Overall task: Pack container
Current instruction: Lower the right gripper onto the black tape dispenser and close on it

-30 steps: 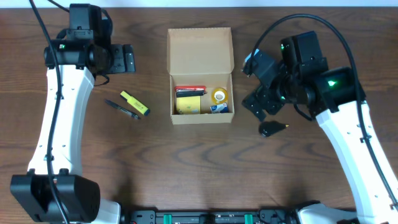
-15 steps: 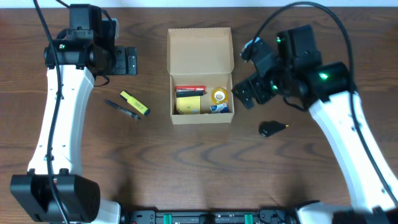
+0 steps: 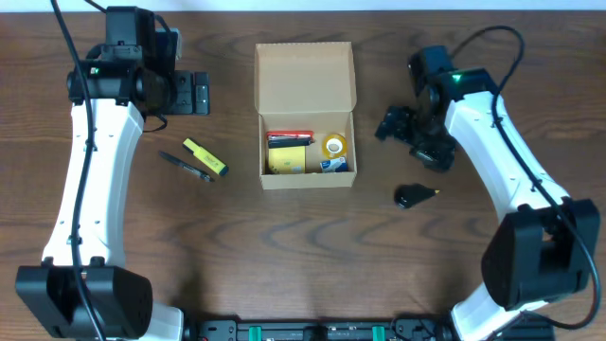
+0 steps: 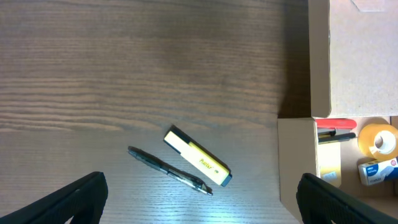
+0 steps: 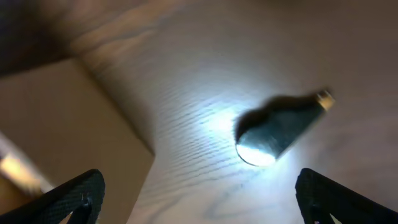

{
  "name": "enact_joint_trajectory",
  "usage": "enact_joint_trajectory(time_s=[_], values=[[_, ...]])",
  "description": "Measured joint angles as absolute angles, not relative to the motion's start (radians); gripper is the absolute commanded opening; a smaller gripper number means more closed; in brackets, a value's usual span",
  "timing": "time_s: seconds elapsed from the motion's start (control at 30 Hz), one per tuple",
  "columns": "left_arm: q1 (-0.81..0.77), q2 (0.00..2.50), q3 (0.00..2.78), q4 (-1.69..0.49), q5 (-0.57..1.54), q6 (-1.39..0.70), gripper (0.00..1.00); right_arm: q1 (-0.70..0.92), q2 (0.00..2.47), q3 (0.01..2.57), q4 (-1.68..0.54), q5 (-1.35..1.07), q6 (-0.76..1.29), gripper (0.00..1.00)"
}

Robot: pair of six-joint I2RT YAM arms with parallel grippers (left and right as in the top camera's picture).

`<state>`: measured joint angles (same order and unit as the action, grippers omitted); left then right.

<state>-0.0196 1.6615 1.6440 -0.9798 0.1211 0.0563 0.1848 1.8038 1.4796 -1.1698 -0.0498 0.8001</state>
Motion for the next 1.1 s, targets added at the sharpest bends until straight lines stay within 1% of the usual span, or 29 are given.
enact_joint_trajectory(time_s=[0.13,0.27,0.37,0.47,0.67,1.1], values=[[-0.020,1.662,1.644,-0.980,0.121,0.058,0.98,0.179,1.804,1.437,-1.164,-0.040,0.936,0.99],[-0.020,1.662,1.644,-0.979,0.121,0.060,0.98,0.179,1.804,1.346,-1.159,-0.074,1.013,0.99],[-0.020,1.662,1.644,-0.979,0.121,0.068,0.98,0.179,1.804,1.288,-1.158,-0.103,1.068,0.94],[-0.020,1.662,1.644,-0.979,0.121,0.079,0.98,0.179,1.804,1.250,-1.139,-0.116,1.101,0.93],[-0.020,1.662,1.644,-0.979,0.121,0.080,0.98,0.179,1.804,1.178,-1.021,-0.104,1.127,0.90],[-0.020,1.662,1.644,-0.968,0.121,0.087,0.97,0.179,1.804,1.066,-0.903,-0.051,1.137,0.88]])
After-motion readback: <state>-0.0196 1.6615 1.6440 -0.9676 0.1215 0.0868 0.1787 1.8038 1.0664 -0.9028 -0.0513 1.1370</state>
